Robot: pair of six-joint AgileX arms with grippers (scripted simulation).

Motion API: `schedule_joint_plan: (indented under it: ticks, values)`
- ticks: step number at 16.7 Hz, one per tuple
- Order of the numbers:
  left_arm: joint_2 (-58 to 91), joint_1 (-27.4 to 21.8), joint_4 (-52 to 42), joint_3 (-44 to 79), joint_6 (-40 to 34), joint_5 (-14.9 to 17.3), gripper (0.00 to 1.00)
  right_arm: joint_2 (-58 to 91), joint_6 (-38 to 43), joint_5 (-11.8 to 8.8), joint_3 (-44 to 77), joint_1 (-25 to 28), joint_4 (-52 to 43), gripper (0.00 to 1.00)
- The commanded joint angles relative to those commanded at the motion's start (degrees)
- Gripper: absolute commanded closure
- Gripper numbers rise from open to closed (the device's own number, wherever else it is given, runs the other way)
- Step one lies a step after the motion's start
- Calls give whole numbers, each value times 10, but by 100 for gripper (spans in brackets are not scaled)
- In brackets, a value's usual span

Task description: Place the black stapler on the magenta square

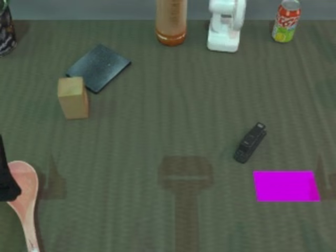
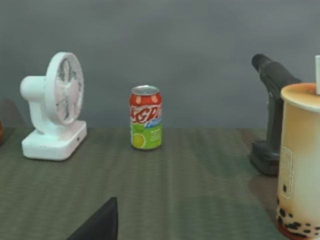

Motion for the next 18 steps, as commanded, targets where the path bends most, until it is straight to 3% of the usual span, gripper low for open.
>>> schedule_joint_plan:
  ticks: [4, 8, 18]
  values:
    - [0, 0, 0, 0, 0, 0, 0, 17, 11, -1, 17, 5, -14, 0]
    - [0, 0, 0, 0, 0, 0, 0, 125, 75, -1, 122, 31, -89, 0]
    - [0, 0, 0, 0, 0, 0, 0, 710, 352, 0, 607, 140, -430, 0]
